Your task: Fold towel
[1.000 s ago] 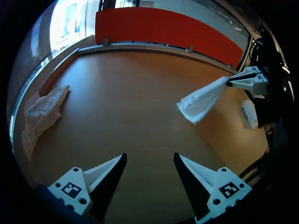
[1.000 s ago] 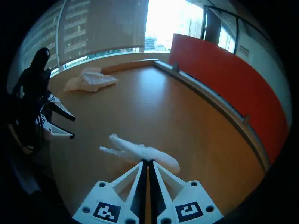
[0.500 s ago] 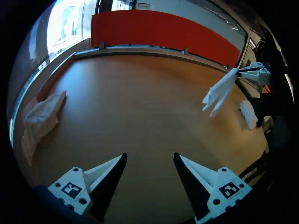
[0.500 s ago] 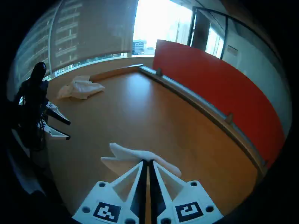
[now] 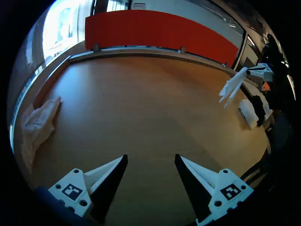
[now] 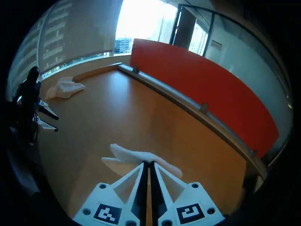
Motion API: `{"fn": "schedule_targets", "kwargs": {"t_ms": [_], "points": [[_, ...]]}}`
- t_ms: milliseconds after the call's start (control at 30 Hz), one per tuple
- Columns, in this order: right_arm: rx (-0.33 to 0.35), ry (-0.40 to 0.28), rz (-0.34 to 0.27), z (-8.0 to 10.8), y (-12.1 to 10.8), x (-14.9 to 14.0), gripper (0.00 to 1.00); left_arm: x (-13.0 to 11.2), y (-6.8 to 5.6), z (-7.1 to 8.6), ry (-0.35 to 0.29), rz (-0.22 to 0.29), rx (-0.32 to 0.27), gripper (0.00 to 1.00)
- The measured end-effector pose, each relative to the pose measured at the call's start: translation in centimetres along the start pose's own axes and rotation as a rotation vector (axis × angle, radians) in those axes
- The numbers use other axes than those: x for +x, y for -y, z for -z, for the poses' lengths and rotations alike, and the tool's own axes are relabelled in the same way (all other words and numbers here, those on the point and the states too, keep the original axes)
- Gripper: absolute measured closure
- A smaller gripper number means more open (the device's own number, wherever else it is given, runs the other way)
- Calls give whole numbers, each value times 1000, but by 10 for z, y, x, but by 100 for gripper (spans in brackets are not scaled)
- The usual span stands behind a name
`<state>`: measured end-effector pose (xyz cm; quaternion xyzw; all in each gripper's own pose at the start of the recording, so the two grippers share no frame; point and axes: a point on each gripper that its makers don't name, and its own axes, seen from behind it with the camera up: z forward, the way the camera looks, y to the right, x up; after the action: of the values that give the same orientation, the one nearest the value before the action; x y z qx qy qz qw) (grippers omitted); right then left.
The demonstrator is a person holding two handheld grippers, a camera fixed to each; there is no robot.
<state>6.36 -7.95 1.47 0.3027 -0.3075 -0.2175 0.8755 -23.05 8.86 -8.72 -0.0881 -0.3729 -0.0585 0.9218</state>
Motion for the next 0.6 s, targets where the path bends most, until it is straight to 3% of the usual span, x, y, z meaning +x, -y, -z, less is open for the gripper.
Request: {"fn": "schedule_targets", "kwargs": {"t_ms": [600], "points": [[-132, 69, -82, 39, -121, -62, 96, 8, -12, -10, 19, -27, 6, 7]]}}
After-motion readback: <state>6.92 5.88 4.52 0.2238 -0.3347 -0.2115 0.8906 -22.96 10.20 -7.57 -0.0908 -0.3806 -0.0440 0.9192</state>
